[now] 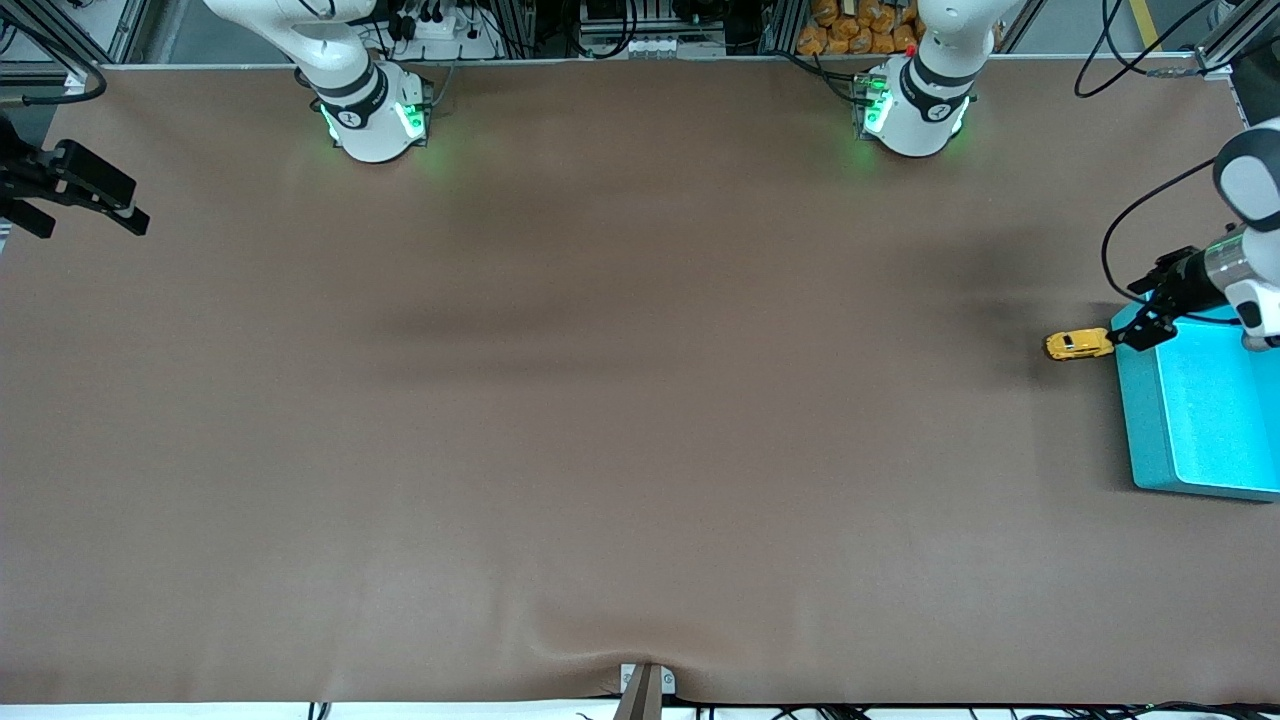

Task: Wind and store yellow beetle car
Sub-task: 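Lower the left gripper to the car while the right gripper withdraws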

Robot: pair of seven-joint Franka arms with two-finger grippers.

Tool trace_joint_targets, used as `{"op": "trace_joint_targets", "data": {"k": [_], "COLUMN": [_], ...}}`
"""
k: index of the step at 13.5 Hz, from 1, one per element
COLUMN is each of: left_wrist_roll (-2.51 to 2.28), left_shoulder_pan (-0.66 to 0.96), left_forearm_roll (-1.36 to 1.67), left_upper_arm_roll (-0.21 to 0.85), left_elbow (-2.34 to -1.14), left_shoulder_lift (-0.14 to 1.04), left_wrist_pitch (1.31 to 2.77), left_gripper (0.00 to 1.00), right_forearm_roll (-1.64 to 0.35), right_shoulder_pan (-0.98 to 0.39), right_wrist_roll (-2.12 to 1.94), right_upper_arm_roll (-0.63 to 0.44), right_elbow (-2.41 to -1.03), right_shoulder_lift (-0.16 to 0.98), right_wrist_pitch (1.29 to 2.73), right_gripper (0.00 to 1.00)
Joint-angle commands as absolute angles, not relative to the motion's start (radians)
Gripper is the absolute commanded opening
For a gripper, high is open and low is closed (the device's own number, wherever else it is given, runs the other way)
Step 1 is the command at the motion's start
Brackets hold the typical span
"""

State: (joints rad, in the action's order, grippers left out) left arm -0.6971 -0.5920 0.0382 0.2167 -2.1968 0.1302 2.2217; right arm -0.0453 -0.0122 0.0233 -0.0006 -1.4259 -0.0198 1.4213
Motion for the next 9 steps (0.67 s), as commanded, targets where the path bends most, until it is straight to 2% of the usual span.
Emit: {"op": "trace_joint_targets", "data": {"k": [1,4,7,9], "left_wrist_roll": [-0.796,-0.798,-0.798,-0.798], "left_shoulder_pan": [-0.626,-0.689,-0.689,-0.690], "left_forearm_roll": [0.052,0.052,0.052,0.052], "left_upper_arm_roll": [0.222,0.224,0.224,0.222], "left_elbow": [-2.201,-2.252,-2.315,-2.321], "left_shoulder_lift": [0.169,0.172,0.215,0.250], "left_wrist_pitch": [2.276,2.335,2.478,2.520], "left_gripper": [1.00,1.00,1.00,1.00], "right_forearm_roll": [-0.055,-0.057,-0.057,-0.055], "right_shoulder_pan": [0.011,0.060,0.057,0.057], "right_wrist_roll": [0.015,0.015,0.015,0.015], "right_upper_arm_roll": [-0.006,0.050,0.054,0.052], "right_elbow": [-1.456,-1.454,-1.453,-1.454], "right_shoulder_lift": [-0.045,-0.043,-0.049,-0.048], "right_wrist_pitch": [1.417,1.414,1.413,1.414], "right_gripper": [1.00,1.00,1.00,1.00]}}
